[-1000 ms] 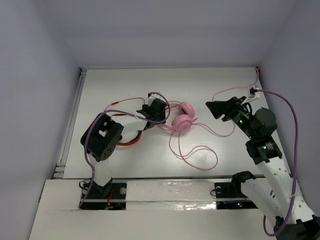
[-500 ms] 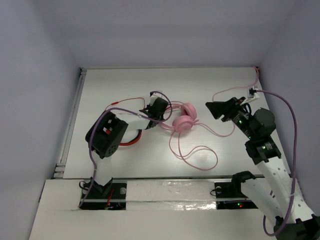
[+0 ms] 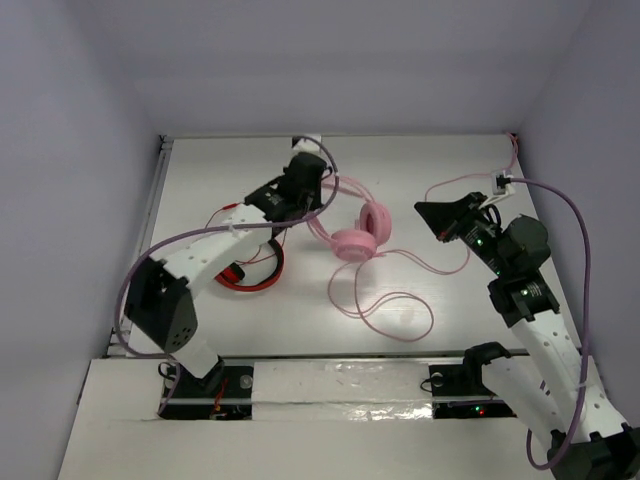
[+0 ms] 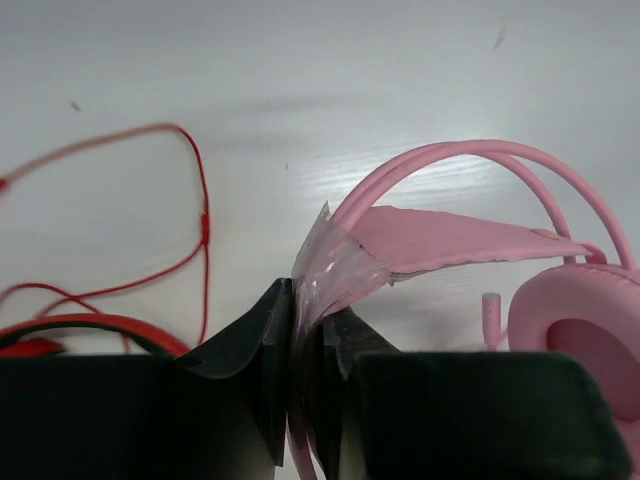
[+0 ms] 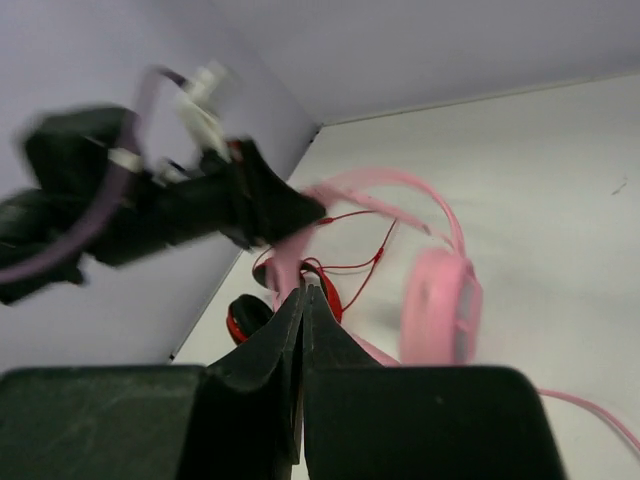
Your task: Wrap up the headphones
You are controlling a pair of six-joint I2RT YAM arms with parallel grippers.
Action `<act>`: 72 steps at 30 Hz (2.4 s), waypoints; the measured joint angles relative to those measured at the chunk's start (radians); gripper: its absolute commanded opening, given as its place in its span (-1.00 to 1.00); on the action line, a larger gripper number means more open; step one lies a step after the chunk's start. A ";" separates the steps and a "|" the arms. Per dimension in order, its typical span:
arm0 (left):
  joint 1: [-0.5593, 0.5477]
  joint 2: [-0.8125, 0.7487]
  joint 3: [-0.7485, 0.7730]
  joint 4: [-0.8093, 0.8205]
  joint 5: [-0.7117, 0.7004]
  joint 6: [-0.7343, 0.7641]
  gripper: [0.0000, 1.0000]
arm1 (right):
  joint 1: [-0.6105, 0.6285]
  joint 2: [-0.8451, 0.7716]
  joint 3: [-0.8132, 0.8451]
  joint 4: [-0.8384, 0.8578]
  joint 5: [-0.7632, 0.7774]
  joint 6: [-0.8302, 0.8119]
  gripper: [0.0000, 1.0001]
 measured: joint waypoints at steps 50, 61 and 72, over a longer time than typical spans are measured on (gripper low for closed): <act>0.652 0.001 0.829 -0.307 0.947 0.001 -1.00 | 0.206 0.761 -0.084 0.420 -0.259 -0.216 0.52; 0.656 0.001 0.760 -0.208 1.028 -0.059 -1.00 | 0.222 0.771 -0.130 0.565 -0.373 -0.140 0.51; 0.676 0.026 0.799 -0.200 1.031 -0.085 -1.00 | 0.327 0.768 -0.141 0.525 -0.350 -0.139 -0.02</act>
